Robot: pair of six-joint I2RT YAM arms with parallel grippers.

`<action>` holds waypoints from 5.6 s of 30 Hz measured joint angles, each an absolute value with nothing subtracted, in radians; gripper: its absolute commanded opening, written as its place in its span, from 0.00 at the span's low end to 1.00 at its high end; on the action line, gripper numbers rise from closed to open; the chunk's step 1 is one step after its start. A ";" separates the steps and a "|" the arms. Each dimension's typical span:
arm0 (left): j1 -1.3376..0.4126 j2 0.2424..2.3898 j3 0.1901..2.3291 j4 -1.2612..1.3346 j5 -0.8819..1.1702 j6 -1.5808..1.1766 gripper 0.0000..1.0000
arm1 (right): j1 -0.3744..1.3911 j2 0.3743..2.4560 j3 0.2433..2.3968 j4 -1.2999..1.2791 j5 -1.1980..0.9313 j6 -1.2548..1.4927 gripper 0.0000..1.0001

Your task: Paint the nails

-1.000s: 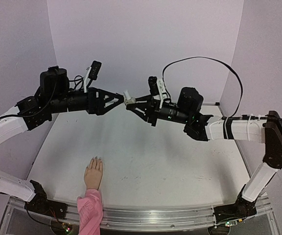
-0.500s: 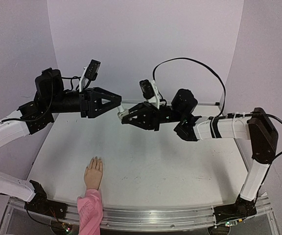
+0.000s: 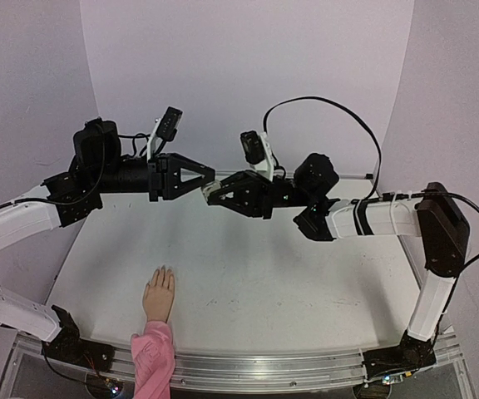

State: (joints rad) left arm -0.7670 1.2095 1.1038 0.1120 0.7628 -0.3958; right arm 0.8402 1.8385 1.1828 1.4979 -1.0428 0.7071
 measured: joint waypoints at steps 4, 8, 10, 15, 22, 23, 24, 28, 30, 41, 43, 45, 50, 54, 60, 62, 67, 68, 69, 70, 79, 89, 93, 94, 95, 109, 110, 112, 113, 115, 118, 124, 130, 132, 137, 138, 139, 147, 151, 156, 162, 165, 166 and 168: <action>-0.765 1.221 1.106 0.110 0.727 -0.378 0.09 | 0.839 1.839 1.182 1.491 -1.023 0.713 0.00; -0.764 1.223 1.108 0.099 0.666 -0.345 0.00 | 0.831 1.839 1.176 1.476 -0.975 0.717 0.00; -0.765 1.232 1.115 0.074 0.624 -0.342 0.00 | 0.825 1.838 1.158 1.470 -0.940 0.691 0.00; -0.783 1.296 1.192 -0.087 0.359 -0.348 0.00 | 0.843 1.782 1.120 1.209 -0.616 0.444 0.00; -0.825 1.462 1.381 -0.289 0.066 -0.461 0.00 | 1.026 1.754 1.121 1.002 0.245 0.062 0.00; -0.826 1.485 1.396 -0.291 0.065 -0.472 0.00 | 1.028 1.755 1.121 0.989 0.278 0.043 0.00; -0.826 1.499 1.405 -0.290 0.066 -0.477 0.06 | 1.026 1.755 1.121 0.978 0.294 0.029 0.00; -0.821 1.517 1.407 -0.287 0.096 -0.474 0.60 | 1.008 1.754 1.121 0.954 0.252 0.007 0.00; -0.817 1.500 1.386 -0.281 0.136 -0.466 0.73 | 0.982 1.752 1.116 0.958 0.195 0.012 0.00; -0.792 1.253 1.227 -0.228 0.371 -0.389 0.88 | 0.756 1.723 1.061 1.013 -0.625 0.189 0.00; -0.776 1.212 1.203 -0.188 0.448 -0.389 0.87 | 0.762 1.724 1.072 1.043 -0.757 0.242 0.00; -0.768 1.190 1.189 -0.150 0.520 -0.387 0.83 | 0.768 1.730 1.087 1.110 -0.871 0.320 0.00; -0.770 1.184 1.176 -0.096 0.623 -0.390 0.81 | 0.777 1.751 1.093 1.348 -1.024 0.527 0.00; -0.772 1.206 1.177 -0.069 0.688 -0.394 0.72 | 0.777 1.786 1.100 1.460 -1.070 0.638 0.00; -0.788 1.266 1.189 -0.056 0.740 -0.401 0.55 | 0.777 1.805 1.100 1.505 -1.086 0.701 0.00; -0.791 1.284 1.200 -0.046 0.748 -0.401 0.49 | 0.777 1.805 1.100 1.514 -1.087 0.708 0.00; -0.793 1.301 1.212 -0.032 0.749 -0.404 0.39 | 0.777 1.805 1.100 1.520 -1.089 0.713 0.00; -0.793 1.303 1.214 -0.032 0.747 -0.405 0.37 | 0.777 1.805 1.101 1.521 -1.089 0.713 0.00; -0.793 1.304 1.216 -0.032 0.742 -0.406 0.34 | 0.777 1.806 1.100 1.522 -1.089 0.713 0.00; -0.793 1.306 1.219 -0.032 0.739 -0.408 0.32 | 0.777 1.807 1.101 1.524 -1.089 0.712 0.00; -0.791 1.336 1.237 -0.016 0.691 -0.395 0.05 | 0.774 1.812 1.100 1.509 -1.072 0.710 0.00; -0.783 1.340 1.271 -0.127 0.287 -0.366 0.00 | 0.952 1.714 1.117 1.050 -0.162 0.280 0.00; -0.808 1.347 1.293 -0.192 0.207 -0.366 0.12 | 1.085 1.715 1.140 0.973 0.281 0.093 0.00; -0.813 1.351 1.295 -0.195 0.201 -0.366 0.21 | 1.094 1.715 1.142 0.962 0.314 0.062 0.00; -0.813 1.357 1.298 -0.197 0.199 -0.366 0.33 | 1.095 1.715 1.143 0.953 0.330 0.038 0.00; -0.779 1.266 1.245 -0.206 0.448 -0.354 0.85 | 0.844 1.690 1.134 0.935 -0.505 0.097 0.00; -0.759 1.246 1.225 -0.186 0.490 -0.369 0.85 | 0.821 1.690 1.134 0.944 -0.596 0.132 0.00; -0.721 1.222 1.195 -0.131 0.578 -0.391 0.81 | 0.793 1.691 1.134 0.970 -0.742 0.206 0.00; -0.707 1.217 1.186 -0.104 0.618 -0.398 0.76 | 0.791 1.691 1.134 0.992 -0.800 0.244 0.00; -0.698 1.217 1.178 -0.065 0.676 -0.416 0.66 | 0.798 1.691 1.134 1.043 -0.890 0.309 0.00; -0.703 1.221 1.170 -0.022 0.747 -0.431 0.63 | 0.809 1.694 1.134 1.106 -0.966 0.378 0.00; -0.743 1.253 1.170 0.027 0.803 -0.444 0.49 | 0.814 1.729 1.135 1.205 -1.027 0.482 0.00; -0.765 1.271 1.170 0.029 0.809 -0.442 0.34 | 0.814 1.751 1.135 1.235 -1.040 0.522 0.00; -0.765 1.271 1.170 0.031 0.805 -0.439 0.28 | 0.814 1.751 1.135 1.244 -1.041 0.526 0.00; -0.765 1.274 1.170 0.037 0.773 -0.434 0.15 | 0.816 1.751 1.135 1.259 -1.021 0.524 0.00; -0.764 1.277 1.170 0.039 0.762 -0.432 0.11 | 0.816 1.751 1.135 1.258 -1.013 0.522 0.00; -0.764 1.279 1.170 0.044 0.746 -0.423 0.08 | 0.815 1.751 1.133 1.255 -0.998 0.519 0.00; -0.780 1.325 1.258 -0.109 0.316 -0.384 0.00 | 0.967 1.687 1.114 1.008 -0.154 0.201 0.00; -0.813 1.367 1.311 -0.196 0.208 -0.402 0.13 | 1.102 1.721 1.115 1.026 0.356 -0.004 0.00; -0.819 1.385 1.314 -0.233 0.208 -0.411 0.57 | 1.096 1.731 1.115 1.002 0.355 -0.073 0.00; -0.836 1.327 1.296 -0.253 0.257 -0.400 0.92 | 1.015 1.725 1.113 0.998 0.019 -0.048 0.00; -0.838 1.260 1.261 -0.252 0.281 -0.387 0.98 | 0.943 1.711 1.108 0.995 -0.248 0.028 0.00; -0.839 1.237 1.251 -0.251 0.294 -0.384 0.99 | 0.920 1.709 1.108 0.997 -0.329 0.052 0.00; -0.839 1.195 1.229 -0.243 0.327 -0.384 0.99 | 0.869 1.709 1.108 1.005 -0.518 0.119 0.00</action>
